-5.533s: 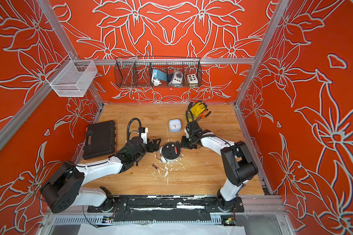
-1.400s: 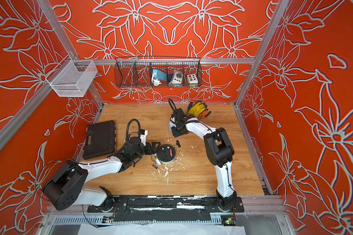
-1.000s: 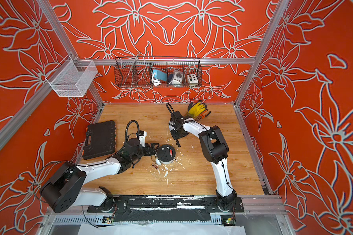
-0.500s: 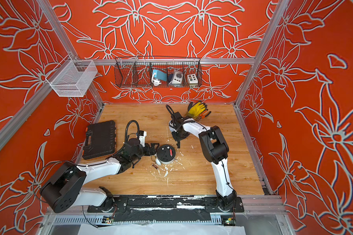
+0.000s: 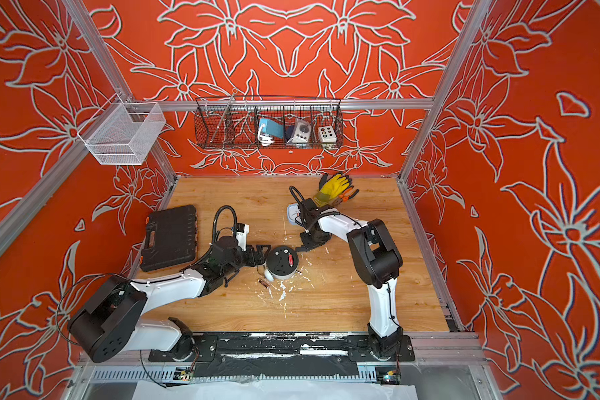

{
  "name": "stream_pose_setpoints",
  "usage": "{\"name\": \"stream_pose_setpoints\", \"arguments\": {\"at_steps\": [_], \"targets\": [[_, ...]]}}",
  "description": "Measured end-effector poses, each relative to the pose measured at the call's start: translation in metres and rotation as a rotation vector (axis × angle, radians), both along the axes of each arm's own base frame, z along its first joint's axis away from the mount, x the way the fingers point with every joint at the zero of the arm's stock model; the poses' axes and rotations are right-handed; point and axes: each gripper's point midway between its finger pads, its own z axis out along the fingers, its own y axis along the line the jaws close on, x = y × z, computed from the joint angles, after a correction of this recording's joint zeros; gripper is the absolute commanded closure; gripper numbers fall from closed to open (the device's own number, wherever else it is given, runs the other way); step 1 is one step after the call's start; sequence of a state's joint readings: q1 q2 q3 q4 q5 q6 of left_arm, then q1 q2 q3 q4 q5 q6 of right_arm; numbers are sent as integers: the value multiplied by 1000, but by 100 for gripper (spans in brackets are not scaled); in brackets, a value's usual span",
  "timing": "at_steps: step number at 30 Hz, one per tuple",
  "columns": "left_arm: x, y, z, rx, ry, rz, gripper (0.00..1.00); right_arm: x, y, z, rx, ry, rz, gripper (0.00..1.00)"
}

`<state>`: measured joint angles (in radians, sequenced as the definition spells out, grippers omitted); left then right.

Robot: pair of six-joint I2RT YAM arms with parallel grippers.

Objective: Insert the battery into the alarm
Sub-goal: Adjust the cover at the center of the board.

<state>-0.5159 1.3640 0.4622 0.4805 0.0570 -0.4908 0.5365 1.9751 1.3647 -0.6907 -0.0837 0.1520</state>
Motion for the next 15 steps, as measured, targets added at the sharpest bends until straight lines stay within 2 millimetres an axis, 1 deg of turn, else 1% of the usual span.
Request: {"name": "stream_pose_setpoints", "arguments": {"at_steps": [3,7,9,11,12,14,15], "targets": [[0,-1,0,-2,1,-4,12,-14,1,0,43,23,-6,79],[-1,-1,0,-4,2,-8,12,-22,4,4,92,21,-21,79],[-1,-1,0,-4,2,-8,12,-20,3,9,102,0,-32,78],[-1,-1,0,-4,2,-8,12,-14,3,15,116,-28,-44,78],[-1,-1,0,-4,2,-8,12,-11,4,18,123,-38,-52,79],[-1,-1,0,-4,2,-8,12,-2,4,21,135,-54,-74,85],[-1,-1,0,-4,2,-8,12,3,4,22,139,-59,-84,86]]}}
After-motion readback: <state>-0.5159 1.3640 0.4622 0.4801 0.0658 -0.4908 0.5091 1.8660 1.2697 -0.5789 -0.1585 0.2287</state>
